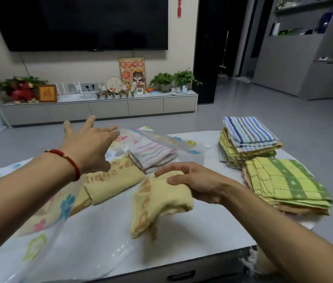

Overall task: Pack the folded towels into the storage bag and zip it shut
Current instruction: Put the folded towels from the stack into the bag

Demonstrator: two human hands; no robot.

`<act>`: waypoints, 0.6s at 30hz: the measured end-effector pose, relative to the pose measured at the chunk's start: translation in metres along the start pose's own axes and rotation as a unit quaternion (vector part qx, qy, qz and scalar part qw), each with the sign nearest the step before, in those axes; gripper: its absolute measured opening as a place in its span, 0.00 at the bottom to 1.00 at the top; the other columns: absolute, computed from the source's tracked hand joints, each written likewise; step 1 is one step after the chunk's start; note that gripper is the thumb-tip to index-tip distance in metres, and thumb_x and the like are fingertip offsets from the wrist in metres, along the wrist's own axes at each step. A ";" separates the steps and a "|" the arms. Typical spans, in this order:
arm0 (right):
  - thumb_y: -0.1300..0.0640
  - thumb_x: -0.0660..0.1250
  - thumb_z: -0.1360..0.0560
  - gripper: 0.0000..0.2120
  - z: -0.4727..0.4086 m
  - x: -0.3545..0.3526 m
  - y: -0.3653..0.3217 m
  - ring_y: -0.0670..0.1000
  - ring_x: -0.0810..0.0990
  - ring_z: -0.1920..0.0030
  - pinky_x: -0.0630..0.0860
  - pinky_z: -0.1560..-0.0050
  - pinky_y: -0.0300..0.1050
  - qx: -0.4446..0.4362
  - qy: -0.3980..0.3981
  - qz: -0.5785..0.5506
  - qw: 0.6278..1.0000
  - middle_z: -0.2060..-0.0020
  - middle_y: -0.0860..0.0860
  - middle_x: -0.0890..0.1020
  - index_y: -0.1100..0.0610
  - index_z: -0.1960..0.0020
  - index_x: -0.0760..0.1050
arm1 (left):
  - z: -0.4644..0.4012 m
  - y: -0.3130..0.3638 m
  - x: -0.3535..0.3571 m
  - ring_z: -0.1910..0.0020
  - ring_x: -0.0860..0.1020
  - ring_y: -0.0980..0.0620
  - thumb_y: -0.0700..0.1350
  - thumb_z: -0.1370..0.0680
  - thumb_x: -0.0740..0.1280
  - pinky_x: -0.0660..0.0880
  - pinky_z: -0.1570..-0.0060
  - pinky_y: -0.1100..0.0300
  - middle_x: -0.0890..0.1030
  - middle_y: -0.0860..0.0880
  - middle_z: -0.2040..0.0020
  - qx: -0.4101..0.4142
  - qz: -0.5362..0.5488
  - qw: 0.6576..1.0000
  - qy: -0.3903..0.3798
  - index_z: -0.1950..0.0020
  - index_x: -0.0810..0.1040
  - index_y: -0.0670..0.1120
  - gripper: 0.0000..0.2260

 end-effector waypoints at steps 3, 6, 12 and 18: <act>0.68 0.63 0.22 0.16 -0.078 0.040 -0.017 0.55 0.77 0.53 0.77 0.61 0.46 -0.070 0.071 -0.081 0.992 0.49 0.54 0.82 0.52 0.43 0.83 | -0.001 -0.004 -0.008 0.21 0.47 0.39 0.56 0.30 0.74 0.54 0.34 0.22 0.53 0.59 0.20 -0.004 0.008 1.000 -0.020 0.22 0.55 0.57 0.42; 0.66 0.63 0.21 0.15 -0.139 0.064 -0.006 0.53 0.77 0.60 0.75 0.64 0.42 -0.102 0.187 -0.085 0.973 0.54 0.54 0.81 0.54 0.39 0.80 | 0.001 -0.009 -0.015 0.21 0.46 0.40 0.56 0.29 0.73 0.54 0.33 0.23 0.50 0.60 0.19 -0.011 0.021 1.000 -0.017 0.22 0.54 0.57 0.41; 0.63 0.60 0.21 0.17 -0.193 0.096 0.068 0.56 0.77 0.36 0.72 0.46 0.38 0.001 0.237 0.038 0.971 0.33 0.56 0.79 0.54 0.35 0.77 | 0.005 -0.013 -0.009 0.21 0.47 0.41 0.57 0.29 0.73 0.56 0.34 0.24 0.50 0.60 0.20 -0.003 0.034 0.999 0.013 0.22 0.55 0.57 0.41; 0.66 0.51 0.23 0.25 -0.213 0.088 0.050 0.58 0.78 0.38 0.81 0.47 0.43 -0.023 0.176 0.077 0.981 0.36 0.54 0.77 0.53 0.31 0.74 | 0.002 -0.010 0.001 0.20 0.46 0.42 0.60 0.29 0.72 0.54 0.33 0.23 0.51 0.59 0.20 -0.001 0.063 0.998 0.006 0.21 0.54 0.57 0.41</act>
Point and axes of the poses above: each hand's wrist, its own z-axis away from the middle knuckle, its own x-axis out of the palm, y = z × x, the point moved 8 cm from there along -z, towards the middle knuckle
